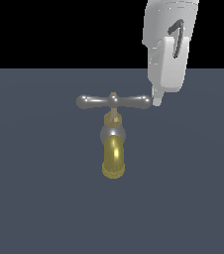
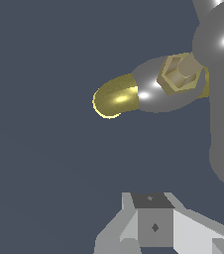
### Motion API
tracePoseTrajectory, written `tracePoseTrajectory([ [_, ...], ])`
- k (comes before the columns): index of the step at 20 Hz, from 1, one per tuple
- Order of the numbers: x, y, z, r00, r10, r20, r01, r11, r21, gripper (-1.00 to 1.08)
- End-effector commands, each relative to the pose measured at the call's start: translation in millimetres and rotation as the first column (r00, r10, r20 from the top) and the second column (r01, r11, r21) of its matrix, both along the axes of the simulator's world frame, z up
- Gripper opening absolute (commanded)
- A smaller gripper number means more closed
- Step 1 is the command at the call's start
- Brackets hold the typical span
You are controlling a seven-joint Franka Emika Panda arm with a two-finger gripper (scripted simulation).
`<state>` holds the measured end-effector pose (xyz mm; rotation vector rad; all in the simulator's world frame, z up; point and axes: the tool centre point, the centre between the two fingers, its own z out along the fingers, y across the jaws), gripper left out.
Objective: Turn on the faucet by rotating a designated handle.
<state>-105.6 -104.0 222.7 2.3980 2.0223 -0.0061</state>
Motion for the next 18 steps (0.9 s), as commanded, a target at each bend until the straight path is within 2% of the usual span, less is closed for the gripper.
tracePoseTrajectory([
  [1, 6.2, 1.1, -7.2, 0.999, 0.039, 0.001, -0.039, 0.999, 0.001, -1.0],
  [9, 18.0, 5.0, -21.5, 0.993, 0.116, 0.0, -0.116, 0.993, 0.004, -1.0],
  [18, 21.1, 6.3, -25.2, 0.991, 0.136, 0.0, -0.136, 0.991, 0.006, -1.0],
])
